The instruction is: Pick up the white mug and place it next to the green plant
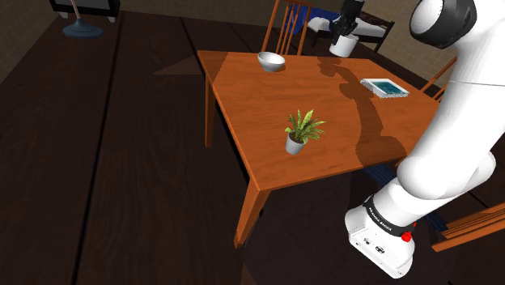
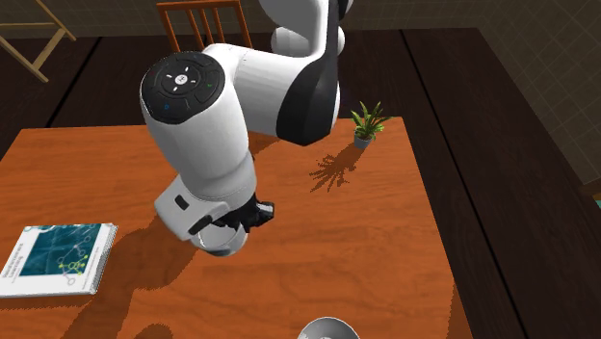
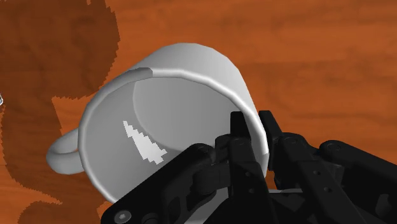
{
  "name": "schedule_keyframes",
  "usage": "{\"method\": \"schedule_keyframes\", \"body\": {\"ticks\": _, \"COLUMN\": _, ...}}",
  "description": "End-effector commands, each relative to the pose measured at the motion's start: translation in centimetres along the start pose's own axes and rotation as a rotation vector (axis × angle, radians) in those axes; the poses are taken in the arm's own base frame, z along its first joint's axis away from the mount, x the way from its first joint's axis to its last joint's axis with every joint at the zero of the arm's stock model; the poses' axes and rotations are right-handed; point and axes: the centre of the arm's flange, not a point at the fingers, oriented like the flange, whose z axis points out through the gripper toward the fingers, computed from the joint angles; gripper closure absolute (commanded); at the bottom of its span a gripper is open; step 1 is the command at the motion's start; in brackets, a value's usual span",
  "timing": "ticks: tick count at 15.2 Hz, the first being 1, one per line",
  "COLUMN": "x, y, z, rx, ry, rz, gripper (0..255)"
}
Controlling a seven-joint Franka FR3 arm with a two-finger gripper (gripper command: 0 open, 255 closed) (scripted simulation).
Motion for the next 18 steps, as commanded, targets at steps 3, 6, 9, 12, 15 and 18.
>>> {"method": "schedule_keyframes", "body": {"ticks": 3, "x": 0.1, "y": 0.1, "z": -2.1, "rx": 0.000, "ry": 0.000, "rz": 0.000, "gripper": 255}}
{"method": "schedule_keyframes", "body": {"ticks": 6, "x": -1.8, "y": -1.7, "z": -2.7, "rx": 0.000, "ry": 0.000, "rz": 0.000, "gripper": 255}}
{"method": "schedule_keyframes", "body": {"ticks": 9, "x": -4.6, "y": -4.5, "z": -3.0, "rx": 0.000, "ry": 0.000, "rz": 0.000, "gripper": 255}}
{"method": "schedule_keyframes", "body": {"ticks": 12, "x": -7.4, "y": -7.3, "z": -3.3, "rx": 0.000, "ry": 0.000, "rz": 0.000, "gripper": 255}}
{"method": "schedule_keyframes", "body": {"ticks": 15, "x": -10.2, "y": -10.1, "z": -3.6, "rx": 0.000, "ry": 0.000, "rz": 0.000, "gripper": 255}}
{"method": "schedule_keyframes", "body": {"ticks": 18, "x": -13.0, "y": -12.9, "z": -3.9, "rx": 0.000, "ry": 0.000, "rz": 0.000, "gripper": 255}}
